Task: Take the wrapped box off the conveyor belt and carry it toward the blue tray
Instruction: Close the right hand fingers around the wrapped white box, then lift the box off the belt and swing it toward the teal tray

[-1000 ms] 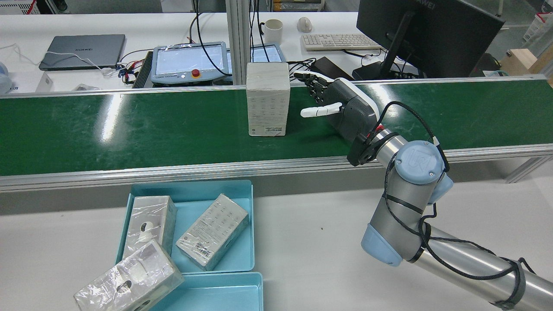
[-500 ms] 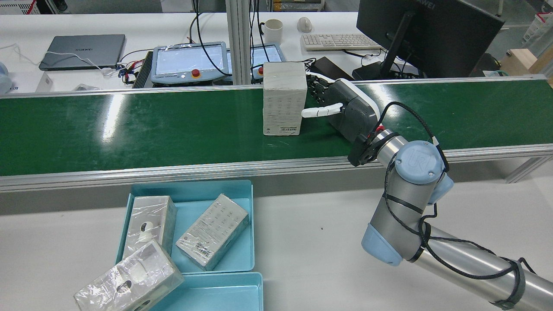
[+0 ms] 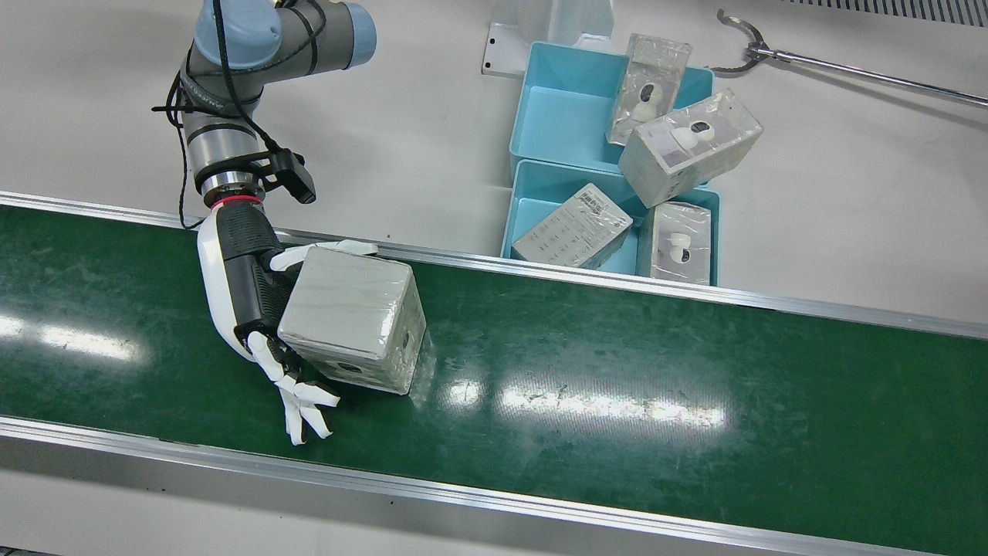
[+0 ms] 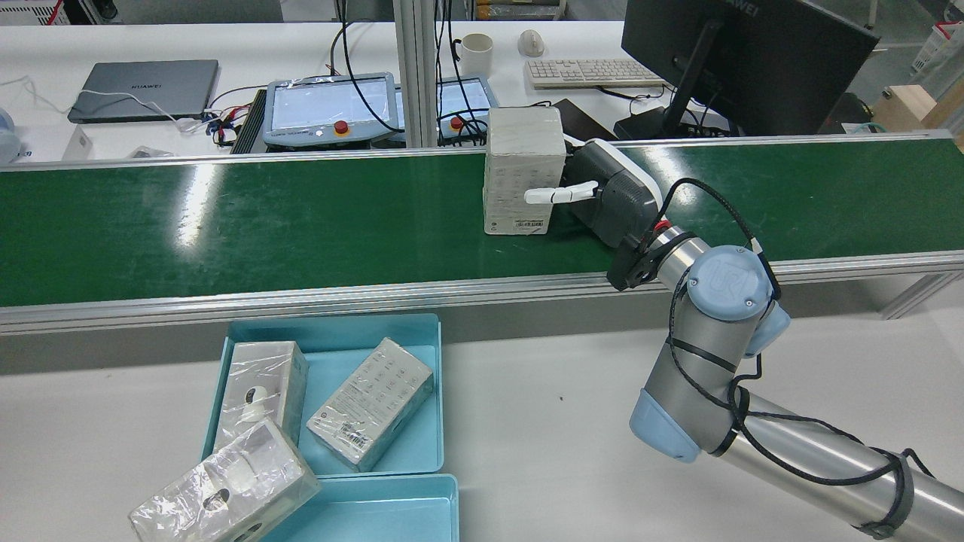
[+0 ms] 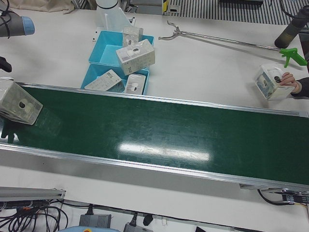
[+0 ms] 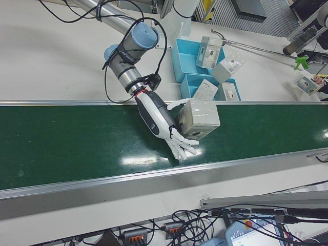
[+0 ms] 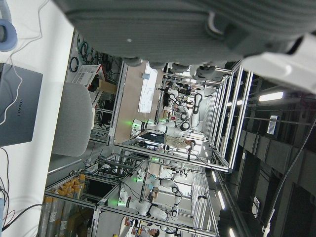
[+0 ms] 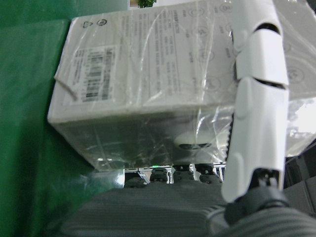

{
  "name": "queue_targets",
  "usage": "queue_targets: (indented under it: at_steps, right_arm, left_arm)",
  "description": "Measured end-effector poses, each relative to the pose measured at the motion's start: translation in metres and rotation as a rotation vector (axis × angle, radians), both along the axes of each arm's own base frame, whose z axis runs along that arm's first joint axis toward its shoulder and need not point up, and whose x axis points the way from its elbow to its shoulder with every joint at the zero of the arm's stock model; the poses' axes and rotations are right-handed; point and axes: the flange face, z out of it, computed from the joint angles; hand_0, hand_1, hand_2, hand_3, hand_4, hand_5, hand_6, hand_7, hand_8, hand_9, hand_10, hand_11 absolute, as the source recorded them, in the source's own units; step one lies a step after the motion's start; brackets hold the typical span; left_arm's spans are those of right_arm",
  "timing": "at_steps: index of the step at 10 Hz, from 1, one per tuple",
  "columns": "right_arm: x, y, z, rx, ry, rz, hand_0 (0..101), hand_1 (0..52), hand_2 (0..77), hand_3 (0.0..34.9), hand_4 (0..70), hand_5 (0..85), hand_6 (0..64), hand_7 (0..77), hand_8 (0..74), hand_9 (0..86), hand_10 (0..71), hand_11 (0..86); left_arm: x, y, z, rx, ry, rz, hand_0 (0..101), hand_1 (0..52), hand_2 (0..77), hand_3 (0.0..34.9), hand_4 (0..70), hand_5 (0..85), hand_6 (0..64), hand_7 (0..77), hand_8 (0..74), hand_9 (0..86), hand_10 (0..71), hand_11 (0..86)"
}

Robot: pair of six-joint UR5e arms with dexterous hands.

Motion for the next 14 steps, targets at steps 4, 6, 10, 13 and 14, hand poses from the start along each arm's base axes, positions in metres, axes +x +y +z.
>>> queue_targets:
  at_steps: [4,6,10,13,14]
  right_arm:
    - [0.000,-0.002,-0.004,0.004,-0.002,0.001,48,21.3,22.9,0.0,12.5,34.9,7.1,10.4,3.3,7.6,0.0,0.5]
    - [0.007,-0.006,-0.011,0.006,-0.001,0.011,53,16.9,28.9,0.0,14.2,50.7,25.6,28.9,26.2,28.9,13.1,1.1]
    - [-0.003,0.001,-0.104,0.063,-0.037,-0.040,58,14.7,30.0,0.5,28.4,68.2,40.4,41.5,46.4,43.6,42.5,34.9]
    - [-0.052,0.033,-0.162,0.106,-0.077,-0.138,58,14.7,30.0,0.4,30.0,68.7,41.5,42.0,48.0,43.6,43.6,35.5]
    - [-0.072,0.046,-0.178,0.119,-0.094,-0.171,58,14.7,30.0,0.4,30.0,68.7,41.5,42.0,48.0,43.6,43.6,35.5]
  left_arm:
    - [0.000,0.000,0.000,0.000,0.000,0.000,0,0.0,1.1,0.0,0.0,1.1,0.5,0.5,0.5,0.0,0.5,0.5]
    - [0.000,0.000,0.000,0.000,0.000,0.000,0,0.0,1.1,0.0,0.0,1.1,0.5,0.5,0.5,0.0,0.5,0.5]
    - [0.000,0.000,0.000,0.000,0.000,0.000,0,0.0,0.5,0.0,0.0,1.1,0.5,0.5,0.5,0.0,0.0,0.5]
    - [0.000,0.000,0.000,0.000,0.000,0.000,0,0.0,1.1,0.0,0.0,1.1,0.5,0.5,0.5,0.0,0.0,0.5]
    - [0.000,0.000,0.000,0.000,0.000,0.000,0,0.0,1.1,0.0,0.0,1.1,0.5,0.5,0.5,0.0,0.0,0.5]
